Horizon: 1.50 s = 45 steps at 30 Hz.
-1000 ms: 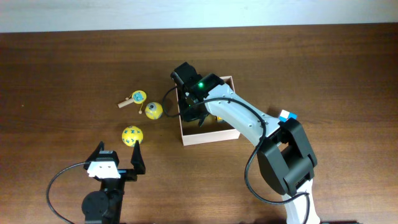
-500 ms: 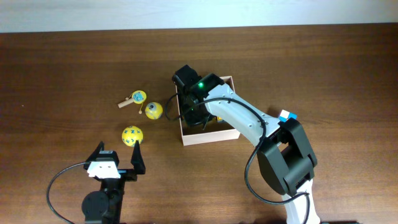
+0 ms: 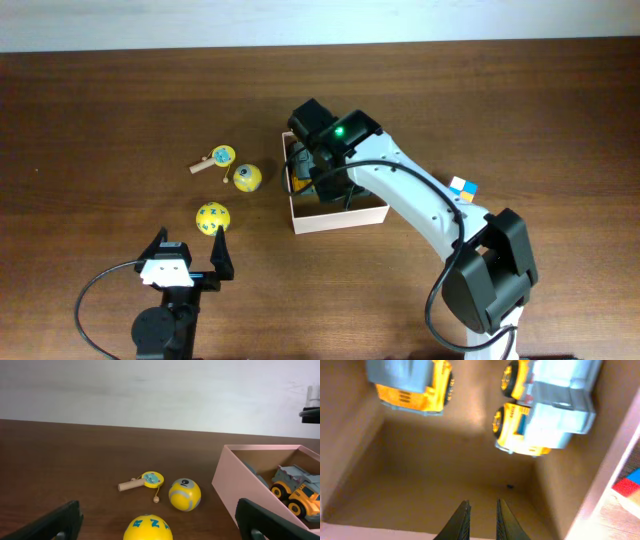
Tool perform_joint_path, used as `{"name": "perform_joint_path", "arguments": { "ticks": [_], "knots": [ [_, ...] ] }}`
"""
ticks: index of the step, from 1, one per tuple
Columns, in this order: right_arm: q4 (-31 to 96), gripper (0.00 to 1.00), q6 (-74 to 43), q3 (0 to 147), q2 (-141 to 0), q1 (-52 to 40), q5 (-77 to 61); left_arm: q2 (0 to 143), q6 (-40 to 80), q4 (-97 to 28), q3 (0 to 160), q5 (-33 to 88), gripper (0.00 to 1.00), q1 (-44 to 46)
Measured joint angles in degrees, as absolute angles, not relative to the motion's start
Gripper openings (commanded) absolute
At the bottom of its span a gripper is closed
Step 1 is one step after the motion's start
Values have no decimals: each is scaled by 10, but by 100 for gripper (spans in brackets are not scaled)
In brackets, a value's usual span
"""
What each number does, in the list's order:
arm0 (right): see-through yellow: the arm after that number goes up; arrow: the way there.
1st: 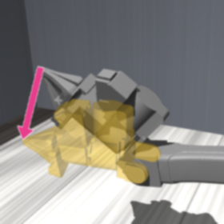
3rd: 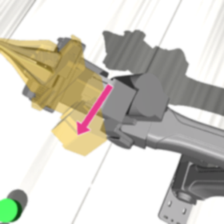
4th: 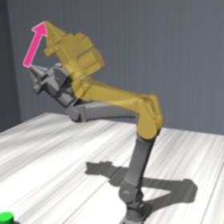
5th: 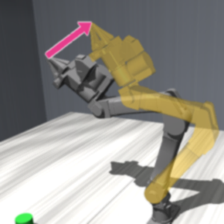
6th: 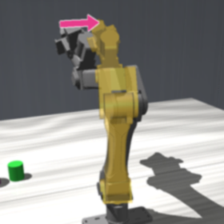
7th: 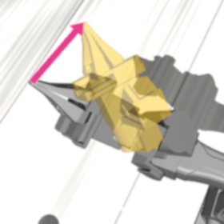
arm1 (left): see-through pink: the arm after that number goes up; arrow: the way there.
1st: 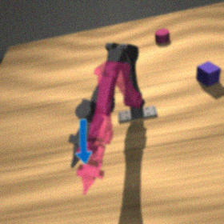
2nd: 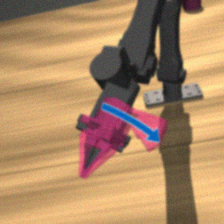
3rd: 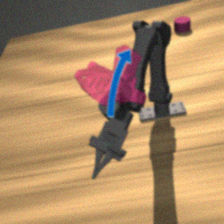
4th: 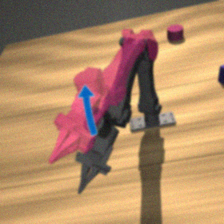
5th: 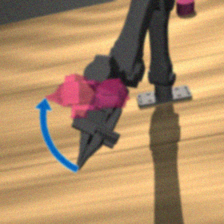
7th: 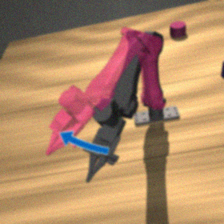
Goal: Pack container
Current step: 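Push and adjust the trucks inside the box with the right gripper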
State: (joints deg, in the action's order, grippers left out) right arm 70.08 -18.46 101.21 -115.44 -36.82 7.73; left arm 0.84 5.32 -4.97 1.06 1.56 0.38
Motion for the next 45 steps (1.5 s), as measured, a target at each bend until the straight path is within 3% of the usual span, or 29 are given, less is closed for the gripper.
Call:
{"name": "perform_joint_path", "arguments": {
  "ticks": [13, 45],
  "knots": [
    [694, 13, -194, 995, -1154, -298, 81, 8, 53, -50, 11, 15, 99, 4],
    [551, 13, -195, 886, -1154, -298, 66, 8, 53, -50, 11, 15, 99, 4]
  ]
}}
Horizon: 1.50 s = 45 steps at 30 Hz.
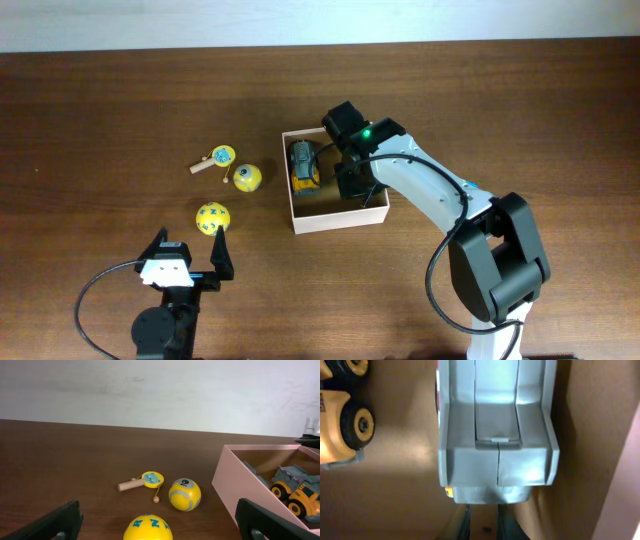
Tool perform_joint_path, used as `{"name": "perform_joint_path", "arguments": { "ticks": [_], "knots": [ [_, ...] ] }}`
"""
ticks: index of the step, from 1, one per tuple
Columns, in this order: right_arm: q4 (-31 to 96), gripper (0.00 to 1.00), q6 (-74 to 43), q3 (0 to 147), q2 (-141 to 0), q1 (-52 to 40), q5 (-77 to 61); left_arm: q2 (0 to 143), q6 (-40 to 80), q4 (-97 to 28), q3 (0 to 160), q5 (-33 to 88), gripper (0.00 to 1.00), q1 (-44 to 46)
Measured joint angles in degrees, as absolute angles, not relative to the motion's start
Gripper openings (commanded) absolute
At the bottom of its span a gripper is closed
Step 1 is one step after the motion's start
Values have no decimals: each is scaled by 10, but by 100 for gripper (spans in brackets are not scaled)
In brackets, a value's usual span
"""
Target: Pack container
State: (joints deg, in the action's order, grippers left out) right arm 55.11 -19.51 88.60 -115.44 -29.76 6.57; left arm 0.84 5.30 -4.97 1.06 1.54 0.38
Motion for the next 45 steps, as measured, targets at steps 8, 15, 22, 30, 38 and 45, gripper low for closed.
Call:
{"name": "perform_joint_path", "arguments": {
  "ticks": [8, 15, 22, 30, 38, 45],
  "knots": [
    [532, 13, -195, 886, -1154, -298, 66, 8, 53, -50, 11, 16, 99, 4],
    [521, 13, -195, 886, -1154, -298, 75, 8, 53, -50, 11, 16, 99, 4],
    [515, 13, -195, 886, -1154, -298, 88, 8, 53, -50, 11, 16, 99, 4],
    [503, 13, -192, 886, -1154, -298, 96, 8, 53, -50, 11, 16, 99, 4],
    [495, 13, -191, 886, -1154, -298, 97, 8, 53, -50, 11, 16, 99, 4],
    [493, 13, -190, 886, -1154, -298, 99, 8, 53, -50, 11, 16, 99, 4]
  ]
}}
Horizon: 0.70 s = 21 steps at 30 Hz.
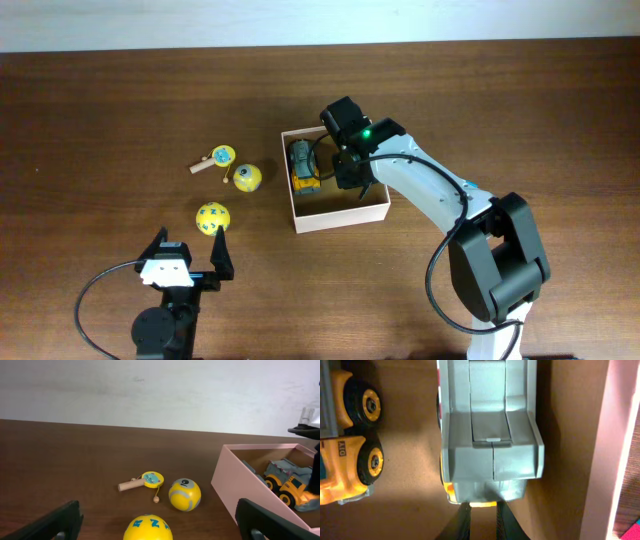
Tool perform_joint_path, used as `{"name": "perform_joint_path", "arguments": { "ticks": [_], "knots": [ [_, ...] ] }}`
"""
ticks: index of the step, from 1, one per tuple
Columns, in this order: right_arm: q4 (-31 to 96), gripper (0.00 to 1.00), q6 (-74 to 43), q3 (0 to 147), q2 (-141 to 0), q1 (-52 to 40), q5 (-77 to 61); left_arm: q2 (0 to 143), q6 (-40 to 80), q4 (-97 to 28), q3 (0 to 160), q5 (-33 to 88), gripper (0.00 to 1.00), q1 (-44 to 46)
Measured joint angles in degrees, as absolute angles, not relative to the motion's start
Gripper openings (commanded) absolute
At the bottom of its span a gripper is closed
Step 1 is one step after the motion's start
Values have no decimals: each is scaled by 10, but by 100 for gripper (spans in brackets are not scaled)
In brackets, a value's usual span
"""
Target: Pack container
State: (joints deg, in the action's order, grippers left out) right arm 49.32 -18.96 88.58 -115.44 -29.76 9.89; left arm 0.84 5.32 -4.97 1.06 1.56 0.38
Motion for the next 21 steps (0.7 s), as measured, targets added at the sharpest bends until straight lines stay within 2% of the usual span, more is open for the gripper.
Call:
{"name": "perform_joint_path", "arguments": {
  "ticks": [7, 11, 16, 21],
  "knots": [
    [526, 13, -188, 886, -1154, -299, 96, 8, 53, -50, 11, 16, 99, 4],
    [535, 18, -188, 886, -1143, -305, 96, 8, 53, -50, 11, 16, 99, 4],
    [560, 19, -186, 886, -1101, -316, 83, 8, 53, -50, 11, 16, 99, 4],
    [587, 25, -182, 887, -1078, -336, 55, 8, 53, -50, 11, 16, 99, 4]
  ]
}}
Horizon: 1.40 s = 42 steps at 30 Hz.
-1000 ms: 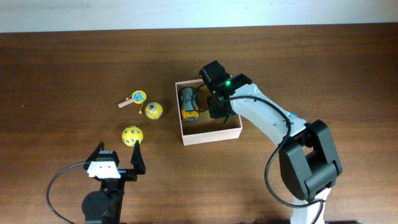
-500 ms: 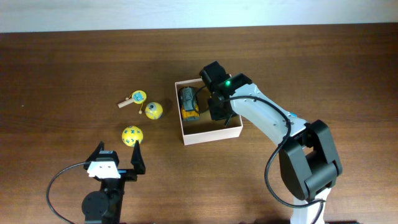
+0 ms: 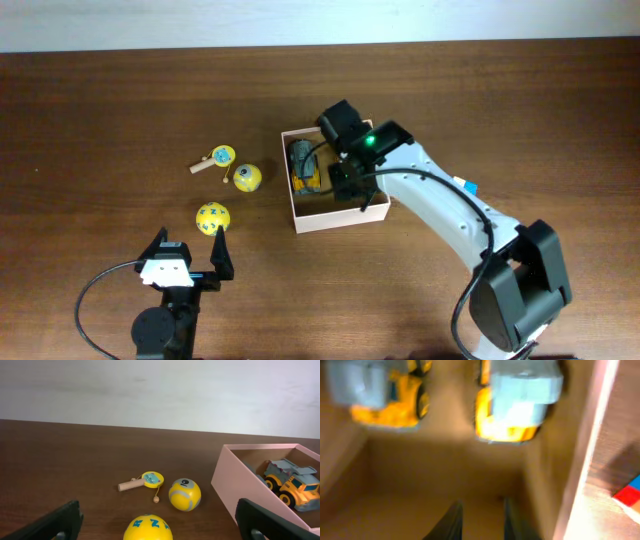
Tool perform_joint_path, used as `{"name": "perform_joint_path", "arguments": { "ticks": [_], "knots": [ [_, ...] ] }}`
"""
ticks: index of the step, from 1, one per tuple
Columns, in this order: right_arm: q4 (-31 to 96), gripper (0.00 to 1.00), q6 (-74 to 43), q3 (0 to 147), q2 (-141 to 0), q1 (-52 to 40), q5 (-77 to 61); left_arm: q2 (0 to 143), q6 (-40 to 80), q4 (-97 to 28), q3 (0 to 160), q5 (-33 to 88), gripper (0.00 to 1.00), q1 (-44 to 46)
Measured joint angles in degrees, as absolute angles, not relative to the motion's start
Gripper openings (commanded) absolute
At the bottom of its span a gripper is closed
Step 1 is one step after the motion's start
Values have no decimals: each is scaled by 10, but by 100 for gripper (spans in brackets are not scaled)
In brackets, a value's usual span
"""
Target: Pack container
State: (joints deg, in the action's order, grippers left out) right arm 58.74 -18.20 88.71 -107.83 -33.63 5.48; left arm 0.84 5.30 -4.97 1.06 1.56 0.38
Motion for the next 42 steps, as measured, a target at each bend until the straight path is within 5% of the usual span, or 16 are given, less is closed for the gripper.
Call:
{"name": "perform_joint_path", "arguments": {
  "ticks": [5, 15, 42],
  "knots": [
    [586, 25, -175, 887, -1078, -375, 42, 8, 53, -50, 11, 16, 99, 4],
    [547, 4, -168, 887, -1079, -398, 35, 8, 53, -50, 11, 16, 99, 4],
    [471, 4, -255, 887, -1101, -444, 3, 8, 53, -50, 11, 16, 99, 4]
  ]
}}
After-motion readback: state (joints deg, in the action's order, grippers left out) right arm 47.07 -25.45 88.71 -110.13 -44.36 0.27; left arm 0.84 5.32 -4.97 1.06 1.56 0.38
